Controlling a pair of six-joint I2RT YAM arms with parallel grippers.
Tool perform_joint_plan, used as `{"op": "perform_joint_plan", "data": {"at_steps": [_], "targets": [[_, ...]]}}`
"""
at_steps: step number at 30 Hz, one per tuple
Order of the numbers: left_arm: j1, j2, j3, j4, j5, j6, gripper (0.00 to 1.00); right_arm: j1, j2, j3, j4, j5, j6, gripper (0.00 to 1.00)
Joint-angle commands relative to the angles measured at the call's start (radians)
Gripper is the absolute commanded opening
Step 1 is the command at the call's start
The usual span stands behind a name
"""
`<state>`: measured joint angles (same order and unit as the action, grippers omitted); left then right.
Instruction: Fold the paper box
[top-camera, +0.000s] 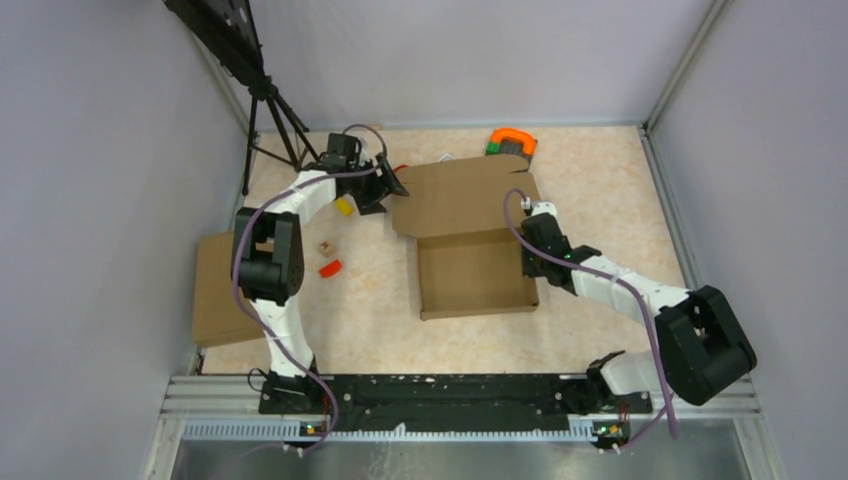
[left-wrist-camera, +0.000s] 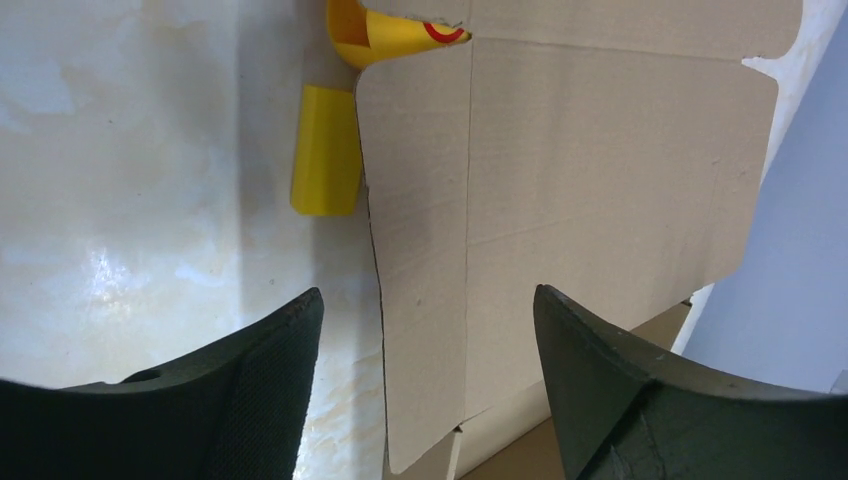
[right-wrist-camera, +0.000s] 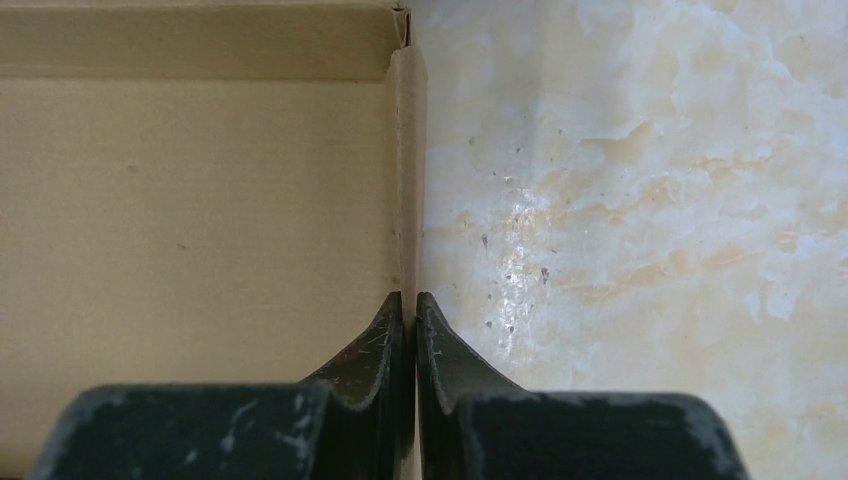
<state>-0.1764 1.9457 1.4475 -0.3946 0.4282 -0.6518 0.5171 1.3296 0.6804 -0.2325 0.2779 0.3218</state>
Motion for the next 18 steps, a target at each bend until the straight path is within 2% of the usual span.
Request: {"op": "perform_joint_plan", "data": {"at_steps": [1,7,12,15,18], "targets": [[0.011,0.038,0.068,0.003,0.032,-0.014,0.75,0.011,-0.026,0.022,0.014,-0.022,-0.013,0.00],[0.011,0.089,0.118,0.009,0.056,-0.041,0.70,0.011,-0.030,0.023,0.015,-0.026,-0.012,0.00],[0.008,0.099,0.123,0.042,0.086,-0.047,0.53,0.011,-0.029,0.025,0.015,-0.027,-0.013,0.00],[0.004,0.113,0.120,0.065,0.114,-0.040,0.49,0.011,-0.030,0.028,0.016,-0.032,-0.014,0.00],[0.003,0.132,0.113,0.071,0.112,-0.032,0.24,0.011,-0.028,0.030,0.018,-0.036,-0.011,0.00]]}}
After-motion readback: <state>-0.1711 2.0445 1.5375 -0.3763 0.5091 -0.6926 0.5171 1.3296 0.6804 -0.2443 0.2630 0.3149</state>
